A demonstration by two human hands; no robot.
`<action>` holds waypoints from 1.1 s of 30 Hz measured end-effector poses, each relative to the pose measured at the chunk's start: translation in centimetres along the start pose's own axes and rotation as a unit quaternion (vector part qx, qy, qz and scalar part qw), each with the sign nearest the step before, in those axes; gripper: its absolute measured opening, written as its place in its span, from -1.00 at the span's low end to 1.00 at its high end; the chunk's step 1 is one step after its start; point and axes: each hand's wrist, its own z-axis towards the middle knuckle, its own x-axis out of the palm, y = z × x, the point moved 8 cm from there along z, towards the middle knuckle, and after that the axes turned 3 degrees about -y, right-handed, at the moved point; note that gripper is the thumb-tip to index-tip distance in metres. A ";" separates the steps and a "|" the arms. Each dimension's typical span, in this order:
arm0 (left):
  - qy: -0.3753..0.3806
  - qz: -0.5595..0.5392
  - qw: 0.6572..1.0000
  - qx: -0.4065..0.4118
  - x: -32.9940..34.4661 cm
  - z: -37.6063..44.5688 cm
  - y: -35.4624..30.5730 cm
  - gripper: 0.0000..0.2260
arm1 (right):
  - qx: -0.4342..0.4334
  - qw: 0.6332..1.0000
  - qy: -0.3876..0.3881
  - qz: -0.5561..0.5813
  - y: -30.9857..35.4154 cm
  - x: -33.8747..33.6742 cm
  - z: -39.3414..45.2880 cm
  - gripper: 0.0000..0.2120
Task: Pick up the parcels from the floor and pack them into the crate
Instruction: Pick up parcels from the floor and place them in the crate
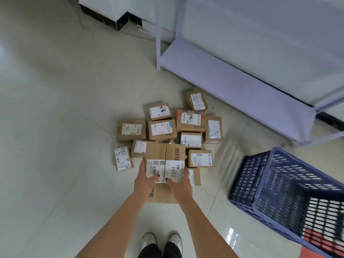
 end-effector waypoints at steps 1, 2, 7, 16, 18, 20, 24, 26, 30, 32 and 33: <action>0.003 -0.006 1.000 0.008 -0.1 -2.0 -2.7 -0.32 | -0.004 1.000 -0.011 0.009 1.9 -2.0 -1.7 -0.27; 0.011 -0.008 1.000 0.018 0.1 -4.0 -5.5 -0.31 | -0.008 0.999 -0.025 0.018 3.8 -4.1 -3.4 -0.26; 0.059 0.008 0.994 0.096 2.7 -12.6 -17.8 -0.31 | -0.041 0.992 -0.095 0.076 10.9 -14.8 -10.8 -0.28; 0.157 0.097 0.966 0.181 14.0 -25.6 -27.0 -0.34 | -0.010 0.976 -0.193 0.100 8.8 -32.5 -19.0 -0.26; 0.174 0.105 0.961 0.186 17.2 -28.1 -27.2 -0.33 | 0.007 0.976 -0.199 0.090 6.7 -36.0 -19.8 -0.26; 0.188 0.114 0.957 0.192 20.7 -30.4 -27.1 -0.33 | 0.011 0.974 -0.204 0.094 4.6 -39.5 -20.0 -0.29; 0.208 0.105 0.955 0.181 28.3 -34.0 -25.8 -0.36 | 0.015 0.975 -0.201 0.096 -0.3 -46.4 -19.4 -0.33; 0.205 0.095 0.960 0.163 31.9 -35.4 -24.9 -0.37 | 0.014 0.976 -0.192 0.100 -2.6 -49.7 -18.6 -0.34; 0.211 0.083 0.966 0.128 39.2 -37.1 -23.6 -0.37 | 0.032 0.982 -0.161 0.097 -6.4 -55.6 -16.1 -0.32; 0.204 0.091 0.967 0.125 42.1 -37.2 -23.7 -0.36 | 0.038 0.981 -0.163 0.099 -7.7 -58.0 -14.9 -0.32; 0.198 0.095 0.967 0.127 43.1 -37.1 -23.8 -0.37 | 0.040 0.981 -0.159 0.099 -8.1 -58.8 -14.4 -0.32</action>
